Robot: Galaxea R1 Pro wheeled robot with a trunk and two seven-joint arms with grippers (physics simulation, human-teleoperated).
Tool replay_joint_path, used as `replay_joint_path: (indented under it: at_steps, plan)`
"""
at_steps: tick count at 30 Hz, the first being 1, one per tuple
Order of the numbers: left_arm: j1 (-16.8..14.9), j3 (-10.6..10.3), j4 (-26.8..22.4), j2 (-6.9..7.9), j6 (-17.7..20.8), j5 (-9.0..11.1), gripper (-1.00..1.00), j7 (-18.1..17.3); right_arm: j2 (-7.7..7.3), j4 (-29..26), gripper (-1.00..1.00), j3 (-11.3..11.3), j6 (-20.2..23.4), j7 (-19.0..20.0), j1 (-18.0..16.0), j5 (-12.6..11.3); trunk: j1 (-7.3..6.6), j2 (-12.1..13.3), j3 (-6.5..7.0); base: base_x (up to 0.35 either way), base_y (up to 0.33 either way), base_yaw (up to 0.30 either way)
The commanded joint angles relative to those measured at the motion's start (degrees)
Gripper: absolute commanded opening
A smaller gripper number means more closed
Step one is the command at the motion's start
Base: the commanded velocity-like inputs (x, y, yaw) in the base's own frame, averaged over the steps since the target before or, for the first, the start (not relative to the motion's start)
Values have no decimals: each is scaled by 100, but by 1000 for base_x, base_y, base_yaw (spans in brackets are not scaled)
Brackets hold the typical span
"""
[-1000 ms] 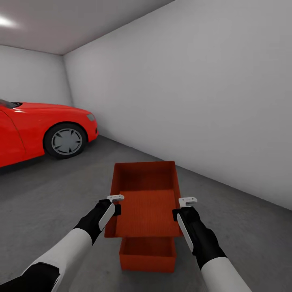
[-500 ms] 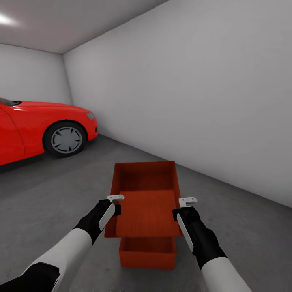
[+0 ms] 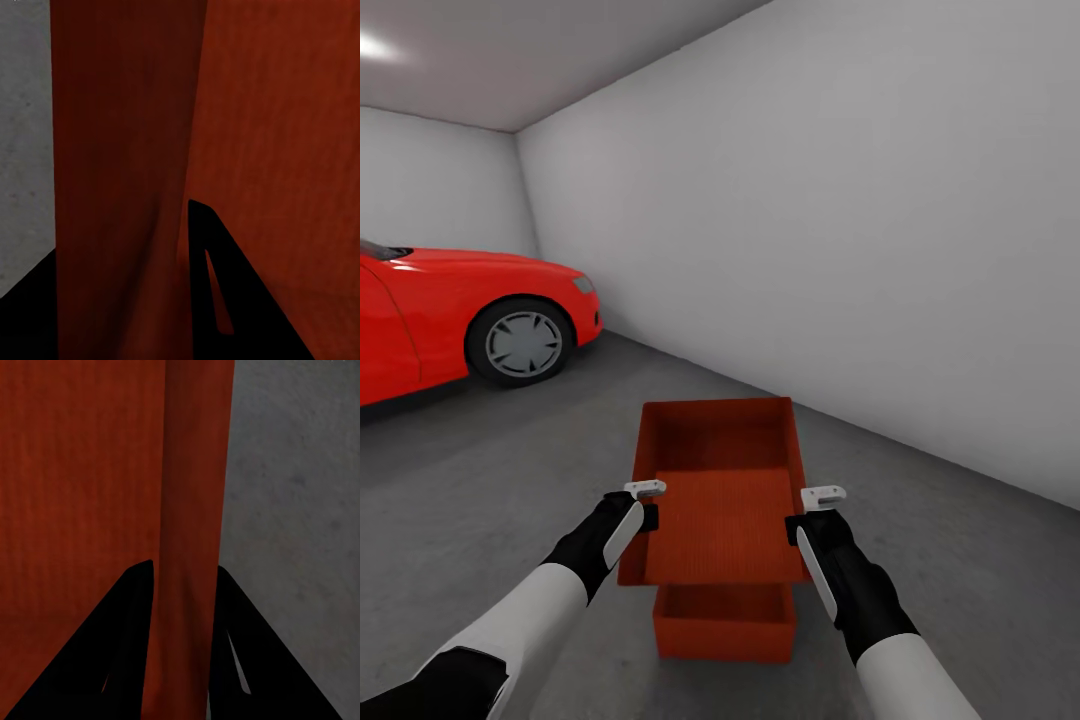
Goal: Move the two storage containers from the living room to the garage. In the garage, place one container on the floor and stack the other container on top of it (either order is fine).
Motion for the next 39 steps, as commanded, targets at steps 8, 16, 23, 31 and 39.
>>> replay_joint_path:
  at_steps: [8, 16, 23, 31, 39]
  plan:
    - [-1, 17, -18, -140, -78, -190, -100, -18, 153, 9, -100, 207, -15, 21, 5, -160, 0, 0, 0, 265, -37, 0]
    - [-1, 17, -21, -145, -78, -190, -100, -17, 153, 15, -100, 207, -10, 21, 5, -160, 0, 0, 0, 168, -44, 0]
    - [-1, 17, -27, -143, -78, -190, -100, -2, 153, 13, -100, 207, -10, 21, 5, -160, 0, 0, 0, 6, -1, 0]
    - [-1, 21, -13, -148, -78, -190, -100, -1, 153, 16, -100, 207, -10, 21, 5, -160, 110, -201, -90, 0, 0, 0]
    - [-1, 25, -10, -148, -78, -190, -100, -1, 153, 15, -100, 207, -9, 21, 5, -160, 285, -521, -233, 0, 0, 0]
